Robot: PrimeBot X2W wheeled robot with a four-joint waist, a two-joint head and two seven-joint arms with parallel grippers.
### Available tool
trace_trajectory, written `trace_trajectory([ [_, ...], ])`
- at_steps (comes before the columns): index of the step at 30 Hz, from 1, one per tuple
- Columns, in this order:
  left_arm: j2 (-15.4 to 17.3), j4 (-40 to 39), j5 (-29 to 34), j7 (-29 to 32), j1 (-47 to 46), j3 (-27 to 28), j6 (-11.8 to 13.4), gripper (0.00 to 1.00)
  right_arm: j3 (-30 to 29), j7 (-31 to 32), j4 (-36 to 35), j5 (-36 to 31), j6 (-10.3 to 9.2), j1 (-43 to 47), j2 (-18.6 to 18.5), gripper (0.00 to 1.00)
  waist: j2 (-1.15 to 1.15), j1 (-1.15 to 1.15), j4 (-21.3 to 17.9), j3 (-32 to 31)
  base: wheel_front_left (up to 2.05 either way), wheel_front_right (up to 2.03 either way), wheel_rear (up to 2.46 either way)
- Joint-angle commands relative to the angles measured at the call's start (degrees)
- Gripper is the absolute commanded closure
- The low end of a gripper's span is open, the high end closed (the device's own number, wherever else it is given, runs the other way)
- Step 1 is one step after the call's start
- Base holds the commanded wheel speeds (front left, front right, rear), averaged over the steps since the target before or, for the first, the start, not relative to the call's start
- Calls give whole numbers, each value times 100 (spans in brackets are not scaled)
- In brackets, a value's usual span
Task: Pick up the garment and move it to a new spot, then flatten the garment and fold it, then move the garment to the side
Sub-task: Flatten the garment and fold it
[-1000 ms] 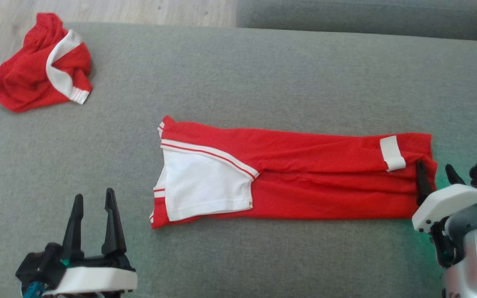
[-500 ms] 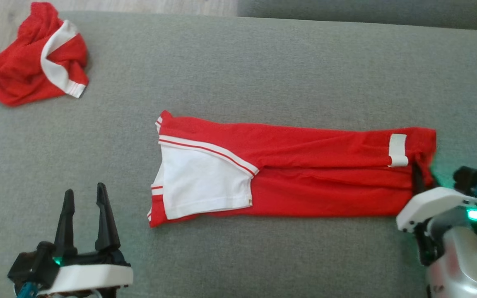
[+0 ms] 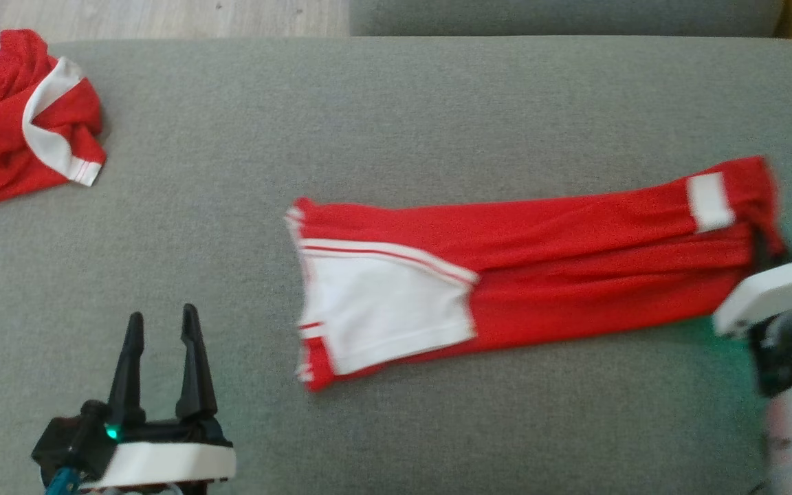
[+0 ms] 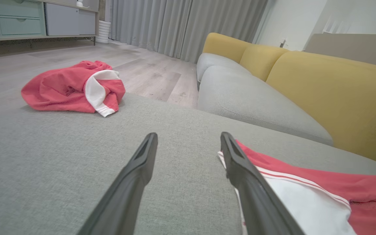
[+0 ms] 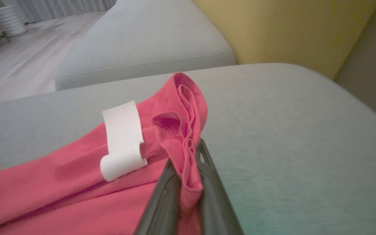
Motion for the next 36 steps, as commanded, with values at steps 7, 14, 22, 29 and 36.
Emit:
trace_trajectory([
  [7, -44, -168, 82, -2, -104, 38, -3, 0, -142, 741, -1345, -14, 37, -1, -314, 100, 0, 0, -92, -44, 0, 0, 0],
  [14, -77, -82, 80, -5, -155, -50, -33, 0, 315, 1084, -2147, 153, 37, 273, 157, 100, 0, 0, -62, -60, 0, 0, 0],
  [22, -52, -36, 78, 22, -255, -127, -69, 0, 1814, 1157, -2602, 1041, 37, 462, 378, 100, 0, 0, 118, -75, 0, 0, 0],
  [29, -52, -28, 76, 43, -314, -191, -82, 0, 3068, 869, -2225, 1869, 37, 349, 381, 100, 0, 0, 366, -42, 0, 0, 0],
  [36, -88, 26, 77, 44, -395, -273, -102, 0, 4027, 601, -1579, 2292, 37, 20, 382, 100, 0, 0, 579, -3, 0, 0, 0],
])
